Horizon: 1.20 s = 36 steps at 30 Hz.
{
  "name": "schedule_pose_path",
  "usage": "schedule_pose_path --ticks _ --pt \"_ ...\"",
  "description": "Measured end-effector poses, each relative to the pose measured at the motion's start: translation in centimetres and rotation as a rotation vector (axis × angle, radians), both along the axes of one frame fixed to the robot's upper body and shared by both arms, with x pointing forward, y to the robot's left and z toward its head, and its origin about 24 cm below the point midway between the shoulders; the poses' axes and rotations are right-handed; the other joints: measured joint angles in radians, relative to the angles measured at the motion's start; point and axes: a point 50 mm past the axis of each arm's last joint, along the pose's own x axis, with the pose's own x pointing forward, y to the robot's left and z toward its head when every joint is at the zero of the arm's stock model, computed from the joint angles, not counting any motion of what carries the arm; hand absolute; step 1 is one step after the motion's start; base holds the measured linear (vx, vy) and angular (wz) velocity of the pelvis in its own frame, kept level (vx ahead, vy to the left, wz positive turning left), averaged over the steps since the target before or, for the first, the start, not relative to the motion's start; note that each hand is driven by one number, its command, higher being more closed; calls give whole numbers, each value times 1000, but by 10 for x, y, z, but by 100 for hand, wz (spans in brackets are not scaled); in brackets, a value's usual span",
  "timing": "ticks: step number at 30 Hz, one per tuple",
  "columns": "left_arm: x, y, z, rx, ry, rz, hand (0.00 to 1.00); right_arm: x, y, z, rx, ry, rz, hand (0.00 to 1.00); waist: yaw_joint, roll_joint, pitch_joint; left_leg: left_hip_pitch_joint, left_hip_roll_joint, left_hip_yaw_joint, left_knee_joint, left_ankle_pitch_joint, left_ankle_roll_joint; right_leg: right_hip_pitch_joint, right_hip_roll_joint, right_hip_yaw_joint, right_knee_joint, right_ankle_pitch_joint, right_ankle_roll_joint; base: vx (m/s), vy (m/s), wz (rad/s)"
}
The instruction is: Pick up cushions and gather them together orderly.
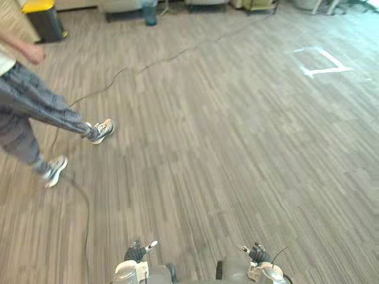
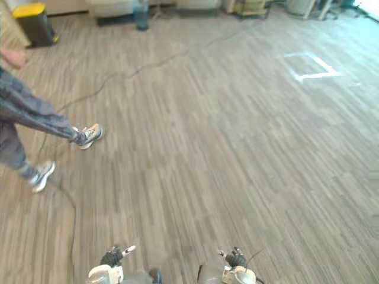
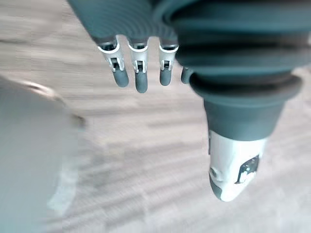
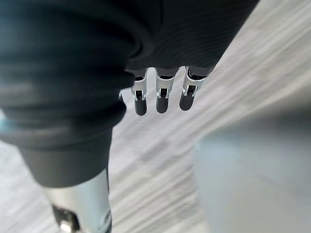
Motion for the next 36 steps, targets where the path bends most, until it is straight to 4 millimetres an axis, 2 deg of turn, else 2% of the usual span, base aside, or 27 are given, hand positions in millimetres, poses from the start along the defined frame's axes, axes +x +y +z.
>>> schedule_pose_path --ticks 2,4,5,6,7,9,10,11,12,13,14,15,17,18,20,21,23,24,25,26,27,28,30,31,33,34,36 --pt "4 -1 1 5 -4 -25 0 7 0 2 -3 -19 4 0 -5 2 2 48 12 49 -38 -22 -37 -68 13 -98 -274 54 -20 518 -28 -29" --pt "1 1 0 14 9 -36 0 12 1 4 1 -30 11 0 -14 -6 11 113 8 68 -75 -46 -73 -106 40 -142 -577 212 -47 534 -99 -23" --pt "-2 2 -1 17 16 -34 0 13 2 4 2 -32 14 0 -18 -23 19 145 -8 70 -77 -54 -85 -111 40 -138 -656 261 -47 598 -185 -10" --pt "-7 4 -3 19 33 -29 0 13 0 5 -3 -32 13 0 -24 -29 30 183 -19 62 -75 -66 -106 -110 44 -115 -654 356 -101 748 -246 -22" --pt "-11 -2 -5 3 51 -24 0 14 -8 6 -20 -37 7 0 -26 -7 27 210 3 58 -70 -64 -110 -121 64 -111 -594 399 -127 619 -231 -39" --pt "-17 -12 -9 -31 71 -11 0 19 -18 10 -40 -53 -8 0 -24 63 8 185 69 45 25 -44 -144 -160 121 -112 -480 294 -162 538 -243 -54" --pt "-17 -13 -9 -35 69 3 0 18 -19 10 -33 -56 -30 0 -26 71 7 142 100 28 147 -34 -160 -157 134 -104 -460 256 -169 702 -337 -49" --pt "-14 -14 -8 -43 58 19 0 17 -18 9 -26 -53 -33 0 -32 81 9 43 157 -24 398 42 -202 -121 169 -90 -466 218 -180 589 -251 -49" --pt "-12 -15 -8 -53 49 42 0 16 -15 8 -23 -44 -23 0 -29 92 10 -64 199 -90 652 103 -200 -66 204 -78 -489 206 -191 715 -239 -52" --pt "-9 -14 -6 -56 29 56 0 13 -14 7 -19 -36 -20 0 -28 92 17 -137 221 -122 842 101 -197 -12 233 -60 -503 190 -206 596 -127 -68" --pt "-3 -8 -2 -50 -5 86 0 8 -9 4 -8 -20 -14 0 -18 78 36 -227 228 -143 1056 58 -193 92 261 -25 -534 159 -235 572 -109 -71" --pt "0 -5 0 -41 -21 88 0 6 -4 2 0 -10 -11 0 -7 67 42 -274 221 -141 1101 27 -185 149 268 -3 -552 144 -240 508 -94 -90" --pt "0 0 3 -34 -58 118 0 3 0 2 6 -12 -6 0 8 45 35 -405 206 -81 992 -41 -144 269 286 93 -623 102 -233 448 -80 -100" --pt "0 0 4 -35 -68 126 0 6 1 4 5 -29 -3 0 11 45 35 -438 202 -69 925 -52 -130 300 290 119 -645 94 -220 447 -37 -109" --pt "-1 -4 4 -64 -84 181 0 7 0 5 3 -36 -6 0 23 54 30 -481 166 -45 669 -65 -108 379 294 207 -682 86 -180 567 60 -129" --pt "-4 -7 3 -83 -82 209 0 9 -1 6 1 -41 -6 0 42 61 29 -492 110 -91 384 -33 -140 436 288 294 -724 65 -164 664 181 -144" --pt "-5 -9 3 -87 -89 214 0 9 -1 6 1 -42 -5 0 56 69 23 -504 81 -152 193 26 -165 472 288 353 -750 42 -158 569 226 -121" --pt "-5 -9 3 -86 -90 214 0 6 -3 5 -6 -32 -8 0 57 76 9 -533 70 -180 117 62 -151 496 289 395 -758 11 -145 651 302 -114" --pt "-7 -7 2 -83 -86 219 0 1 0 2 4 -11 -11 0 62 63 -4 -531 62 -187 118 134 -117 517 269 435 -741 -19 -127 687 333 -122" --pt "-9 -6 2 -79 -83 219 0 -6 0 0 5 9 -13 0 70 45 -30 -519 50 -171 125 189 -99 511 244 469 -698 -48 -95 786 358 -130" --pt "-12 0 2 -63 -75 222 0 -8 7 -2 19 12 -7 0 81 10 -55 -511 40 -116 157 184 -57 455 214 473 -569 -74 -45 810 337 -133" --pt "-12 6 2 -48 -72 222 0 -7 13 -2 29 12 3 0 80 -20 -59 -473 31 -62 171 145 -50 388 187 452 -412 -66 15 799 322 -118" --pt "-13 8 2 -40 -56 209 0 -9 19 -3 38 17 19 0 68 -28 -58 -392 22 -40 184 65 -43 283 157 382 -128 31 145 684 291 -84" --pt "-14 6 0 -42 -36 196 0 -6 17 -2 34 0 26 0 53 -23 -55 -312 19 -12 182 10 -38 216 120 317 46 28 130 728 300 -73" --pt "-14 0 -2 -52 -24 179 0 -3 14 2 26 -27 31 0 51 -1 -45 -194 27 18 147 -48 -39 145 80 221 143 -6 61 531 199 -67" --pt "-13 -3 -2 -56 -22 167 0 0 14 3 25 -41 36 0 48 13 -47 -120 32 40 105 -63 -38 97 68 164 131 -36 11 480 132 -51" --pt "-7 -8 -2 -62 -24 138 0 3 11 4 16 -52 39 0 37 20 -48 -27 51 55 34 -70 -45 8 66 64 46 -62 -21 490 79 -21"
